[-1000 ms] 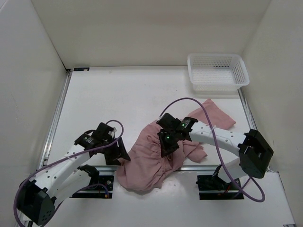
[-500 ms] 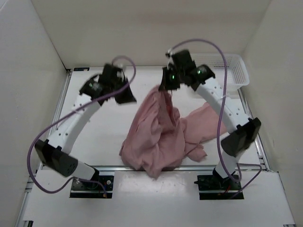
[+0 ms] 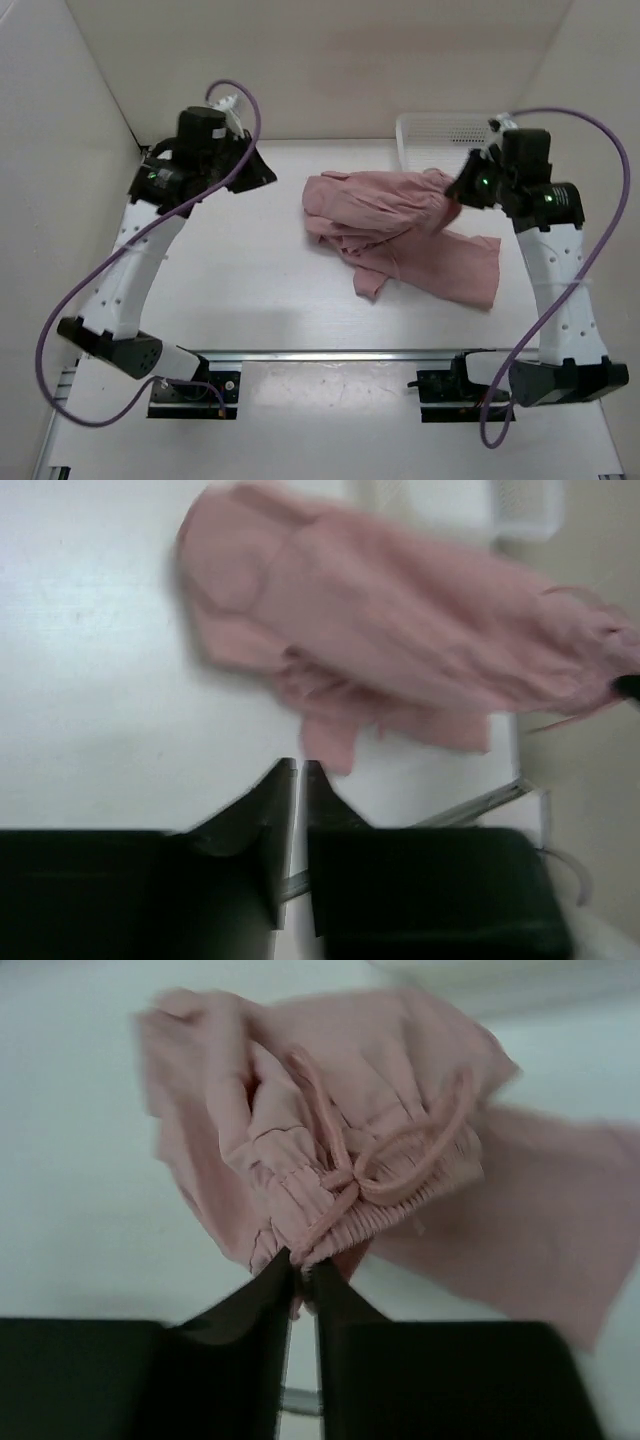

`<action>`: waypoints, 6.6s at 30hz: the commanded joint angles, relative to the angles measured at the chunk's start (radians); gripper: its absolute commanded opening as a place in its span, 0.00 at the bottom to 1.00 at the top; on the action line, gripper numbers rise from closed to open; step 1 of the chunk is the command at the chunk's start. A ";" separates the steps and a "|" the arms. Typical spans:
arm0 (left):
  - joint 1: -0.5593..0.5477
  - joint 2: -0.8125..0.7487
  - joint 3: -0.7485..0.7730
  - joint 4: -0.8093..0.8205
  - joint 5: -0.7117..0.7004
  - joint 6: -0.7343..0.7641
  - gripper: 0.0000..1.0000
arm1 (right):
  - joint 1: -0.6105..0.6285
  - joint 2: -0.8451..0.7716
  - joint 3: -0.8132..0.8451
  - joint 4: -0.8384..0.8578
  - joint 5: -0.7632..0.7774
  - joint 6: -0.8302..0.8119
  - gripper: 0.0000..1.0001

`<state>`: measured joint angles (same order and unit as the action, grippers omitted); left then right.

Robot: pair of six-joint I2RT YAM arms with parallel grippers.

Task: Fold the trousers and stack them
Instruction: Flatten the trousers out

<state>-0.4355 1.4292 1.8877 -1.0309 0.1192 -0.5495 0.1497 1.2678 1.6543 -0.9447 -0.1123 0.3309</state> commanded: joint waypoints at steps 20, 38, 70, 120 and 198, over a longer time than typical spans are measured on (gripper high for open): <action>-0.014 0.861 0.332 0.084 0.169 0.000 0.99 | -0.206 -0.124 -0.760 0.237 -0.245 0.255 0.95; -0.014 0.927 0.390 0.134 0.237 -0.063 0.10 | -0.181 0.162 -0.856 0.601 -0.461 0.749 0.94; 0.114 -0.132 -0.041 0.115 0.258 0.074 0.70 | -0.099 -0.211 -0.265 0.163 0.286 0.313 0.03; 0.779 0.011 -0.345 0.025 0.082 -0.012 0.10 | -0.187 -0.374 -0.943 0.013 -0.024 0.427 0.96; 0.802 0.128 0.285 -0.086 0.165 -0.026 0.10 | -0.197 0.412 0.619 -0.008 -0.189 0.263 0.00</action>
<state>0.3626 1.6249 2.1338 -1.1397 0.2787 -0.5491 -0.0410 1.7916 2.2086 -0.8005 -0.3119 0.5838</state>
